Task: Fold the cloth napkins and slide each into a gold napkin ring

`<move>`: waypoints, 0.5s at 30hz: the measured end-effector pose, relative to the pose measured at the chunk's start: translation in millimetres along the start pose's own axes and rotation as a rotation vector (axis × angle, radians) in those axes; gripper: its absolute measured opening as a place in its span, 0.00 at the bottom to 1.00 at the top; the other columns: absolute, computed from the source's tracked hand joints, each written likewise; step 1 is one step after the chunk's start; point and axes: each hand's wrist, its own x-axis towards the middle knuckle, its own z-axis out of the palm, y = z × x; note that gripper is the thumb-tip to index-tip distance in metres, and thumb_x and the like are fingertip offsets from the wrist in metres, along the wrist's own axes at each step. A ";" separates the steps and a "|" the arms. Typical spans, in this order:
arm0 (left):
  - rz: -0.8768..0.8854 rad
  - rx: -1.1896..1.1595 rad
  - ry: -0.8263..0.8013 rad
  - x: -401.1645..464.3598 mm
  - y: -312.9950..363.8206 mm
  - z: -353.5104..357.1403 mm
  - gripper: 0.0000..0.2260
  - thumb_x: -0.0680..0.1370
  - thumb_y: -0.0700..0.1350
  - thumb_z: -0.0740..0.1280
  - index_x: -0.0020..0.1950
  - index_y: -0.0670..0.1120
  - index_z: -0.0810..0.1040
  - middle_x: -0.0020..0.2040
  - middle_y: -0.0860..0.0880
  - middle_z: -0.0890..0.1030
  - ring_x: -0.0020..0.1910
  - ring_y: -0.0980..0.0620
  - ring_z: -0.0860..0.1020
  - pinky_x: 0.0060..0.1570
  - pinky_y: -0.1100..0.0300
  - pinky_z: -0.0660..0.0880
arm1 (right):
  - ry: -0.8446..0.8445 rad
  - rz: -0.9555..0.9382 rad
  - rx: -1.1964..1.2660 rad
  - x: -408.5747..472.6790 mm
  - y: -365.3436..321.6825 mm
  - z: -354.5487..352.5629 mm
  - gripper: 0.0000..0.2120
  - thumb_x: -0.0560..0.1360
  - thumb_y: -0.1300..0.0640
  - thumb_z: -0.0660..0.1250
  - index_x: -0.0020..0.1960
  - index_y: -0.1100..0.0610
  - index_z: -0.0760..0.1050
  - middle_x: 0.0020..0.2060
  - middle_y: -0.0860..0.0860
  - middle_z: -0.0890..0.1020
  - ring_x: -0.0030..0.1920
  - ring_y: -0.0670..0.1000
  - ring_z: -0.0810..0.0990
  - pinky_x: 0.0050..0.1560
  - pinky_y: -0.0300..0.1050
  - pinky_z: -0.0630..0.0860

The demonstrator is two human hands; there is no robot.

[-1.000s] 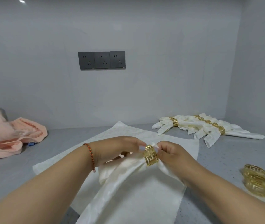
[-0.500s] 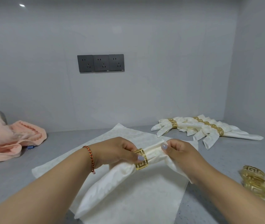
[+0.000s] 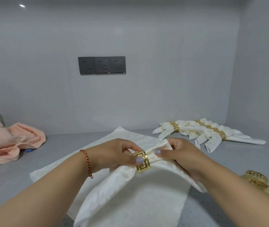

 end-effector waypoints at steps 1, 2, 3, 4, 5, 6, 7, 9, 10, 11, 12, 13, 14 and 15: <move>-0.005 -0.047 0.007 -2.1 -0.5 -0.6 0.21 0.69 0.46 0.77 0.59 0.42 0.79 0.43 0.44 0.82 0.35 0.57 0.79 0.35 0.67 0.75 | 0.028 0.000 0.061 1.0 0.0 -0.1 0.11 0.69 0.59 0.75 0.46 0.65 0.78 0.38 0.56 0.82 0.38 0.51 0.79 0.40 0.45 0.72; -0.008 -0.075 0.019 -3.9 -1.3 -0.7 0.19 0.72 0.41 0.75 0.60 0.41 0.77 0.43 0.44 0.81 0.32 0.58 0.78 0.30 0.69 0.72 | 0.057 -0.004 0.091 1.3 0.8 -0.7 0.10 0.70 0.61 0.74 0.47 0.65 0.79 0.38 0.57 0.83 0.38 0.51 0.80 0.40 0.44 0.74; -0.010 -0.101 0.042 -5.6 -2.8 -0.9 0.18 0.72 0.38 0.74 0.60 0.41 0.75 0.44 0.44 0.80 0.31 0.59 0.77 0.28 0.70 0.70 | 0.081 -0.009 0.104 2.1 2.3 -0.8 0.09 0.70 0.61 0.74 0.46 0.65 0.79 0.39 0.58 0.83 0.38 0.51 0.81 0.40 0.44 0.74; -0.002 -0.134 0.077 -5.6 -5.5 -1.6 0.20 0.70 0.36 0.75 0.60 0.41 0.75 0.44 0.45 0.80 0.33 0.58 0.77 0.30 0.69 0.70 | 0.100 -0.010 0.110 2.8 4.5 -1.1 0.09 0.70 0.61 0.74 0.46 0.64 0.79 0.40 0.59 0.84 0.39 0.52 0.81 0.42 0.46 0.75; 0.011 -0.173 0.128 -4.8 -8.5 -2.3 0.21 0.67 0.38 0.76 0.58 0.42 0.75 0.44 0.46 0.80 0.36 0.56 0.78 0.35 0.66 0.72 | 0.120 -0.012 0.119 4.8 7.3 -1.0 0.09 0.70 0.60 0.74 0.46 0.64 0.80 0.41 0.60 0.84 0.40 0.53 0.81 0.43 0.48 0.74; 0.024 -0.211 0.195 -3.3 -11.1 -2.4 0.22 0.65 0.40 0.76 0.57 0.42 0.76 0.44 0.46 0.80 0.38 0.54 0.78 0.39 0.63 0.74 | 0.144 -0.017 0.125 6.3 9.3 -1.1 0.09 0.70 0.59 0.74 0.46 0.63 0.80 0.42 0.61 0.84 0.40 0.54 0.80 0.44 0.49 0.73; 0.023 -0.256 0.268 -2.4 -12.9 -1.6 0.22 0.63 0.41 0.76 0.55 0.43 0.76 0.43 0.46 0.80 0.38 0.52 0.79 0.41 0.60 0.75 | 0.172 -0.021 0.133 7.5 10.5 -1.2 0.09 0.70 0.59 0.74 0.45 0.63 0.80 0.41 0.60 0.83 0.40 0.55 0.79 0.44 0.50 0.72; -0.004 -0.376 0.376 -0.5 -15.1 1.7 0.22 0.63 0.40 0.78 0.54 0.44 0.76 0.42 0.45 0.79 0.35 0.51 0.79 0.37 0.59 0.77 | 0.214 -0.046 0.167 9.9 13.0 -1.6 0.09 0.70 0.58 0.74 0.44 0.64 0.80 0.39 0.59 0.82 0.39 0.54 0.78 0.43 0.49 0.70; -0.013 -0.417 0.405 0.3 -15.1 4.3 0.23 0.64 0.39 0.79 0.55 0.44 0.75 0.42 0.44 0.78 0.34 0.51 0.79 0.34 0.59 0.77 | 0.228 -0.059 0.178 10.1 13.8 -1.5 0.09 0.71 0.58 0.74 0.44 0.64 0.80 0.38 0.58 0.82 0.39 0.53 0.78 0.43 0.48 0.70; -0.021 -0.433 0.437 0.8 -15.4 6.7 0.22 0.65 0.37 0.79 0.55 0.45 0.74 0.43 0.44 0.78 0.33 0.51 0.79 0.32 0.60 0.76 | 0.242 -0.066 0.178 10.4 15.5 -0.9 0.09 0.72 0.57 0.73 0.44 0.63 0.80 0.37 0.57 0.82 0.38 0.52 0.78 0.42 0.48 0.70; -0.024 -0.439 0.474 1.9 -15.5 8.4 0.22 0.67 0.35 0.78 0.55 0.45 0.74 0.43 0.44 0.77 0.33 0.51 0.78 0.31 0.60 0.76 | 0.254 -0.073 0.166 10.9 16.9 -0.6 0.08 0.72 0.56 0.73 0.42 0.62 0.80 0.36 0.55 0.82 0.37 0.51 0.78 0.42 0.47 0.70; -0.023 -0.454 0.504 3.2 -15.5 10.3 0.21 0.68 0.33 0.76 0.55 0.45 0.73 0.43 0.43 0.77 0.33 0.50 0.79 0.31 0.59 0.76 | 0.268 -0.074 0.149 11.6 18.8 -0.6 0.07 0.73 0.55 0.73 0.42 0.59 0.81 0.35 0.54 0.83 0.37 0.51 0.78 0.41 0.46 0.70; -0.018 -0.482 0.522 4.6 -15.6 11.8 0.20 0.69 0.31 0.75 0.55 0.45 0.72 0.44 0.43 0.77 0.33 0.49 0.79 0.32 0.58 0.77 | 0.291 -0.073 0.128 13.2 20.6 -1.1 0.07 0.73 0.54 0.73 0.42 0.57 0.81 0.36 0.53 0.84 0.37 0.51 0.79 0.42 0.47 0.72; -0.014 -0.518 0.520 6.5 -15.5 12.9 0.21 0.69 0.29 0.73 0.54 0.45 0.71 0.44 0.42 0.77 0.33 0.48 0.79 0.32 0.57 0.77 | 0.329 -0.070 0.106 16.0 22.3 -2.1 0.08 0.72 0.52 0.73 0.43 0.57 0.81 0.38 0.54 0.85 0.39 0.52 0.81 0.44 0.49 0.73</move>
